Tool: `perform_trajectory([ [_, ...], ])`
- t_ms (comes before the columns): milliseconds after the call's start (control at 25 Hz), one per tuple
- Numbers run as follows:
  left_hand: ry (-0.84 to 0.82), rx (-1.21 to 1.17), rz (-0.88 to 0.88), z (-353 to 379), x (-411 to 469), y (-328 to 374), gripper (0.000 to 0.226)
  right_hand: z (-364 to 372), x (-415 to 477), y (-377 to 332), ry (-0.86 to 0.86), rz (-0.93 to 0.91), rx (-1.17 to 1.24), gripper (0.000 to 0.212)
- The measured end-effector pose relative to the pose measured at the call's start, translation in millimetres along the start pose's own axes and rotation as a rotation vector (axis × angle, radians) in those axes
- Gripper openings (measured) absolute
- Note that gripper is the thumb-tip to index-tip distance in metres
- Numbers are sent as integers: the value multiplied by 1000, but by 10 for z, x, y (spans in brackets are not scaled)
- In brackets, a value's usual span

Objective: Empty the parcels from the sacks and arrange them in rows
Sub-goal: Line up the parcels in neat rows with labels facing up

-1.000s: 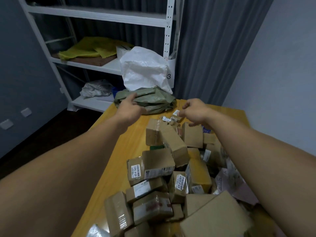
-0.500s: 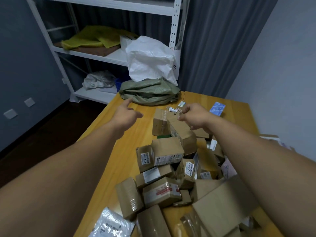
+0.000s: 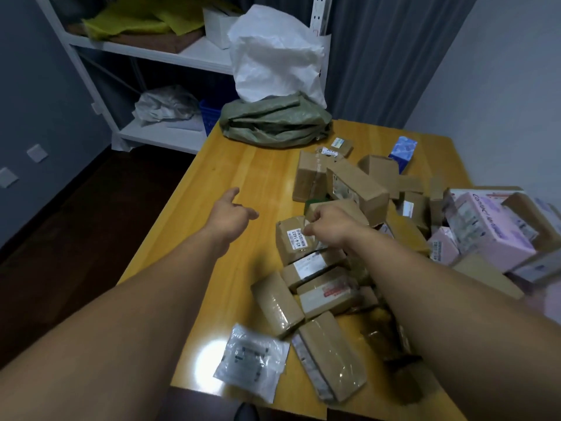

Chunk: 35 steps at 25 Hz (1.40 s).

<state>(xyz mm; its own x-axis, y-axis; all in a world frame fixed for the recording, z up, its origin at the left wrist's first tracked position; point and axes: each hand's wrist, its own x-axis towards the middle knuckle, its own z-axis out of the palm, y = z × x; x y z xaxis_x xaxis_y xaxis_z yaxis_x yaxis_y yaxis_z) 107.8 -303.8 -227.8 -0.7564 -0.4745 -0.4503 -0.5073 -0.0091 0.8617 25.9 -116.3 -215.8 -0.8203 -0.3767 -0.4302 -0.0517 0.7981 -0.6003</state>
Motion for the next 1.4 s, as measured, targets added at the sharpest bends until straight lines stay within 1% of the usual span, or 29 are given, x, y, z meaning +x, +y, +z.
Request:
perform_trajectory([
  [160,17,-12,-65,-59,-68,-462,72,570,-24,-31,-65,64,35,16],
  [240,14,-3,-143,-72,-95,-761,68,835,-54,31,-84,75,-44,19],
  [280,9,16,-200,-84,-114,-921,61,958,-81,89,-102,89,-96,21],
  [320,7,54,-265,-88,-130,-1095,50,1062,-130,159,-149,123,-165,22],
  [400,-32,151,-410,-51,-201,-1415,35,1218,-234,304,-319,183,-367,29],
  [480,-147,234,-542,53,-325,-1655,28,1362,-336,472,-499,251,-572,49],
  [520,-206,276,-593,112,-374,-1745,25,1416,-390,556,-556,278,-681,57],
  [560,-253,312,-635,180,-396,-1819,23,1462,-443,661,-576,288,-794,60],
  [600,-287,336,-665,252,-405,-1884,25,1500,-496,782,-578,287,-882,59],
  [640,-301,348,-666,324,-389,-1959,28,1533,-548,913,-569,281,-920,57],
  [760,-348,323,-601,564,-303,-2068,40,1602,-617,1272,-492,255,-913,44],
  [840,-381,269,-615,702,-298,-2038,39,1614,-559,1419,-408,274,-943,39],
  [880,-368,211,-625,758,-289,-2006,39,1603,-522,1470,-361,293,-936,39],
  [920,-347,163,-603,800,-263,-1965,34,1582,-488,1513,-315,303,-900,40],
  [960,-320,131,-562,835,-200,-1944,35,1542,-443,1539,-288,295,-842,42],
  [1080,-305,92,-466,914,48,-1886,33,1353,-341,1550,-200,237,-603,39],
  [1160,-296,18,-453,915,112,-1722,25,1275,-287,1499,-116,240,-467,38],
  [1200,-280,-12,-455,916,160,-1668,20,1275,-223,1493,-83,244,-398,42],
  [1240,-260,-26,-449,908,225,-1645,19,1287,-159,1459,-68,276,-332,51],
  [1280,-236,-28,-437,905,328,-1643,22,1297,-85,1435,-55,302,-271,64],
  [1320,-212,-29,-420,902,425,-1650,29,1309,-14,1435,-39,318,-204,76],
  [1360,-189,-28,-394,886,532,-1651,38,1312,78,1457,-28,332,-120,81],
  [1400,-170,-24,-362,872,624,-1628,42,1297,163,1456,-29,344,-24,76],
])
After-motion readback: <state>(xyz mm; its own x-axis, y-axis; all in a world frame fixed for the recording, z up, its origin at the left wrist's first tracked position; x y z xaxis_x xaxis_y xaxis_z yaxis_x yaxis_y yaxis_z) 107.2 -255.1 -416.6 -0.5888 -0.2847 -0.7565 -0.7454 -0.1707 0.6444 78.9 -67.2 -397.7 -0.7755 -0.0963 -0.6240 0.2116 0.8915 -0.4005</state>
